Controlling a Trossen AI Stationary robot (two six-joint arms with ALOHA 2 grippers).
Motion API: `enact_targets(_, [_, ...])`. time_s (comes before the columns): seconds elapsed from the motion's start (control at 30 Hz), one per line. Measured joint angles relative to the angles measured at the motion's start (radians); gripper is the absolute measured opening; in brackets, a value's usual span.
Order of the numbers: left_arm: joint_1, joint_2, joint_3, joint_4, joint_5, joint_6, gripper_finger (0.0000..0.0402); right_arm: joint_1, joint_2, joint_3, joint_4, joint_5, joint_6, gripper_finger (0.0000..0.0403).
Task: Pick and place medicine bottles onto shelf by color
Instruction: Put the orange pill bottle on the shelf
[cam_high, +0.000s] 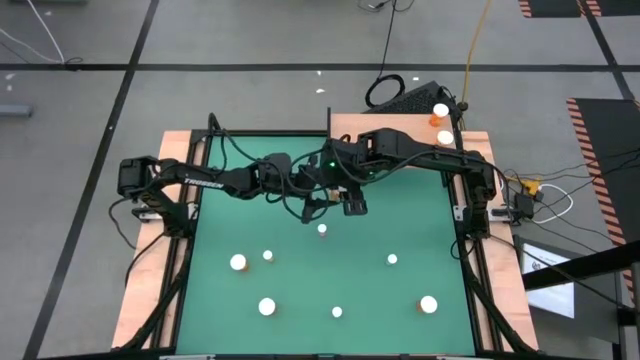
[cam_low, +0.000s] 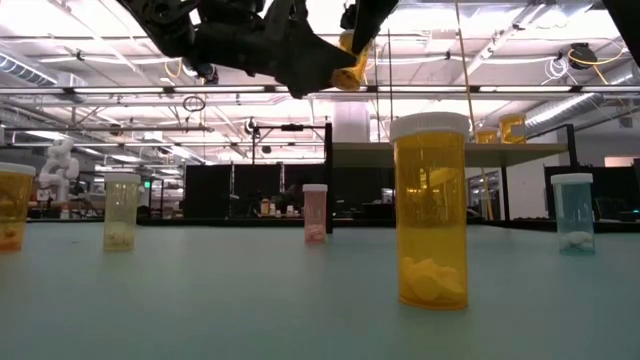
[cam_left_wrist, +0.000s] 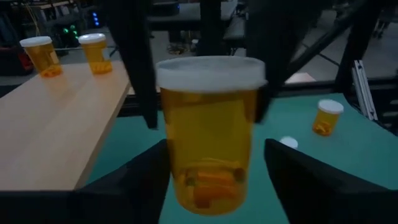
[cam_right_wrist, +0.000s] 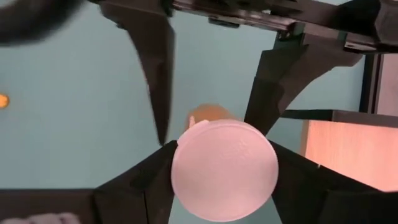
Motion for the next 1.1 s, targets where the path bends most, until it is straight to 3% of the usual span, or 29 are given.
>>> enact_targets(0.17, [0.011, -0.047, -0.001, -0.128, 0.003, 0.029, 0.0327, -0.002, 0.0, 0.0, -0.034, 0.008, 0.0, 0.0209])
enact_targets(0.3, [0.019, -0.1, 0.0, -0.221, -0.013, 0.063, 0.0351, -0.002, -0.001, 0.0, -0.062, 0.01, 0.0, 0.0205])
enact_targets(0.77, [0.051, -0.172, 0.0, -0.399, -0.121, 0.118, 0.0356, -0.015, -0.02, 0.0, -0.159, 0.01, 0.028, 0.0207])
enact_targets(1.1, [0.083, -0.21, -0.002, -0.468, -0.131, 0.117, 0.0356, -0.141, -0.121, 0.0, -0.171, 0.087, 0.015, 0.0208])
